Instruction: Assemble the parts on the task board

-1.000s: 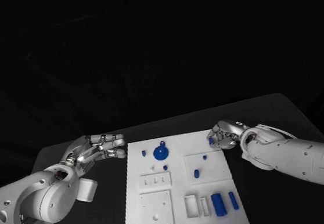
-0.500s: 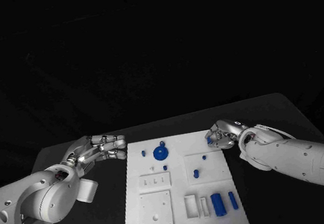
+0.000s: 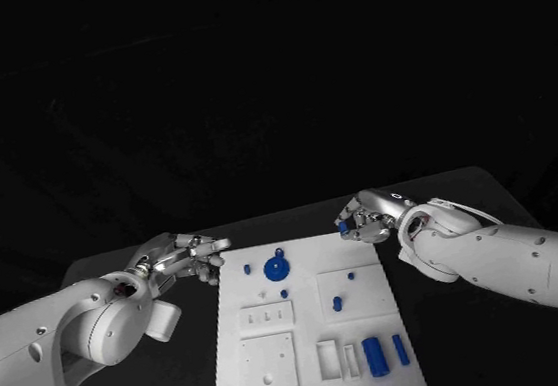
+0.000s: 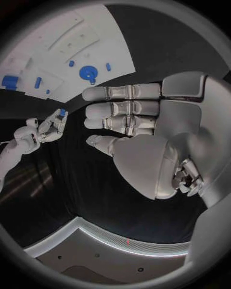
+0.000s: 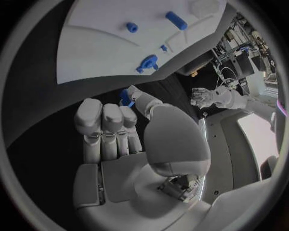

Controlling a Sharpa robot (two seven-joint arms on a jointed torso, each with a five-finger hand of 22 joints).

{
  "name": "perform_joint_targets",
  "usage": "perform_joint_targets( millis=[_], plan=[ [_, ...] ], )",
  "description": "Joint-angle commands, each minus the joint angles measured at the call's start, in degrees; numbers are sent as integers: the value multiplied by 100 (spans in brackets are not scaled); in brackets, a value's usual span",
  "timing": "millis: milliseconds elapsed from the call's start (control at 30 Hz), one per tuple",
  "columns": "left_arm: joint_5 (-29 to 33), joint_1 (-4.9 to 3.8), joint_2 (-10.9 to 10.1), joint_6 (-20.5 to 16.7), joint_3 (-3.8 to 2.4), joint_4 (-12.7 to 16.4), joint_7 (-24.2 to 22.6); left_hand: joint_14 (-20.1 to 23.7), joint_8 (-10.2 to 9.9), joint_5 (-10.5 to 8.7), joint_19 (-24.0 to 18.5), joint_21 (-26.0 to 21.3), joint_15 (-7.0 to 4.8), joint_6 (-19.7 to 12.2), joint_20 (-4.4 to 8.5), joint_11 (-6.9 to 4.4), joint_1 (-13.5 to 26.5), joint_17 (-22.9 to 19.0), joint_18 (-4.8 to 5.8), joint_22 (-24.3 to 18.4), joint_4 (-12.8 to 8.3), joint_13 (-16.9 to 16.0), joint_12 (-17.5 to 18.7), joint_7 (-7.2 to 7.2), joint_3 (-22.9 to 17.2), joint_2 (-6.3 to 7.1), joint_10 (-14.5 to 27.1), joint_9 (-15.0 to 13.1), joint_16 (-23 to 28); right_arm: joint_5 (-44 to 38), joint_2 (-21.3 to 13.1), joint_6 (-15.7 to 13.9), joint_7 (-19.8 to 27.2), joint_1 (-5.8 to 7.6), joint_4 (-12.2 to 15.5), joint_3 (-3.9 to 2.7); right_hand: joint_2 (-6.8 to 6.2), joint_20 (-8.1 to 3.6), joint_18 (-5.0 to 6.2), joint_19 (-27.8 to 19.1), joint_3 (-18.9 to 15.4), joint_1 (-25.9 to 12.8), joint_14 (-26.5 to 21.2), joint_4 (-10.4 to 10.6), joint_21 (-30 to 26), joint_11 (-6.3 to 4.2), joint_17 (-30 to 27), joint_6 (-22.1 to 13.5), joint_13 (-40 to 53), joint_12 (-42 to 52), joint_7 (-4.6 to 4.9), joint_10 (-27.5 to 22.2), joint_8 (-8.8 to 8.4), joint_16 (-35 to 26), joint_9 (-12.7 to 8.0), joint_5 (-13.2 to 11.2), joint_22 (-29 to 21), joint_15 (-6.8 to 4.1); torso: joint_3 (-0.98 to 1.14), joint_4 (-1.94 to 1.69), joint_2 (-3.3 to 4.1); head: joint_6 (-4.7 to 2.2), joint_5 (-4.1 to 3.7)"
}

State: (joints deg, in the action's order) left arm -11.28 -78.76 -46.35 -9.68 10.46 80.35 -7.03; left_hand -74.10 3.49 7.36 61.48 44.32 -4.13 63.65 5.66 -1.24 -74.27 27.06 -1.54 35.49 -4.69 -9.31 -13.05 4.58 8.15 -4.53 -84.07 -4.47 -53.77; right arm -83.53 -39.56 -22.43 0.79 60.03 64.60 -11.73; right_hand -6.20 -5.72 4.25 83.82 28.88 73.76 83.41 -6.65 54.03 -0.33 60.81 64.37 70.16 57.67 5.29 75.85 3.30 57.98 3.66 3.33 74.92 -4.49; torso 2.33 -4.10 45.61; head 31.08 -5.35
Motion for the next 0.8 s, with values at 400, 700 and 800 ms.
perform_joint_targets(
  millis=[400,700,800],
  plan=[
    [-650,-144,723,501,-2,-517,1765,-270,40,781,48,786,-178,173,124,-144,357,290,-134,815,279,-1004,-769,-100,-93,154,-186,-88,-991,-698,187,766,-1274,220,1008,37,-11,-13,-51,126,34,1,-12,26,63,-41,26,11,11,-4,-3,-18,27,10,7,-16,725,-33,-54,49,-156,64,109],
    [-960,-158,986,568,-1,-715,2044,-184,62,1736,-1,775,-231,612,187,-229,734,315,-62,989,465,-1216,-852,-329,-72,341,-137,-1361,-1183,-840,494,861,-1429,340,1319,209,4,-11,-48,127,61,5,-13,27,58,-44,33,6,8,-16,-1,-33,27,10,8,-5,723,-30,-58,45,-157,96,108],
    [-1051,-159,1050,543,-1,-760,2079,-156,45,1650,9,722,-221,534,180,-242,925,251,-60,1088,714,-1309,-885,-372,-119,445,-108,-2508,-1226,-880,572,894,-1455,384,1385,279,1,-11,-47,127,72,17,-12,10,58,-44,37,7,10,-14,0,-36,28,12,9,14,723,-31,-55,41,-154,102,106]
  ],
)
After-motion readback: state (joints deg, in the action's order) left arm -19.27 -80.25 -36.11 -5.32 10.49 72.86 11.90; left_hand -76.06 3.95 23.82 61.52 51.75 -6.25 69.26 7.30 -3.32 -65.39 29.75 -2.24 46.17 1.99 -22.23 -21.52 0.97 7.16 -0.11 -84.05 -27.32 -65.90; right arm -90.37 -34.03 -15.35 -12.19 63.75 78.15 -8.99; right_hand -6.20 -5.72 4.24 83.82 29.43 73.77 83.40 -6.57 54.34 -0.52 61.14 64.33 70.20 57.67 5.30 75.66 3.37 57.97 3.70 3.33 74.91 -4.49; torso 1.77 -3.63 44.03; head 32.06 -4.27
